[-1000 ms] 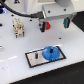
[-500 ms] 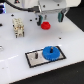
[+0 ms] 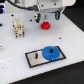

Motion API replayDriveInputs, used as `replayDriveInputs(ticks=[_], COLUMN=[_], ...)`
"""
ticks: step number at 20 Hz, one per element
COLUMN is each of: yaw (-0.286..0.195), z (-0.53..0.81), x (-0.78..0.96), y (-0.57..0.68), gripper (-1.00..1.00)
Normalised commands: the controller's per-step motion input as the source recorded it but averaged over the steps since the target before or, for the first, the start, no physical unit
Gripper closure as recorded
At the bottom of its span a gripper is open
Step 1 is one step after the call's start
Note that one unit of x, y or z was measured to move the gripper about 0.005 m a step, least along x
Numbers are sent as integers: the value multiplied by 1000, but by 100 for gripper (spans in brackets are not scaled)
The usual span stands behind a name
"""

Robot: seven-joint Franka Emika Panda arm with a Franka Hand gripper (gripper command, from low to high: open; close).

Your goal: Insert the blue gear onto the right peg, followed by the red gear

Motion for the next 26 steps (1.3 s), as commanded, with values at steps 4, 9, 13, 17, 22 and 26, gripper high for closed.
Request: replayDriveInputs(ticks=[4, 9, 13, 17, 22, 26], yaw=[0, 0, 0, 0, 0, 0], z=[-337, -291, -293, -301, -232, -100], x=[-187, -254, -257, -264, -357, -323], y=[61, 152, 75, 47, -5, 3], gripper=[-100, -100, -100, -100, 100, 100])
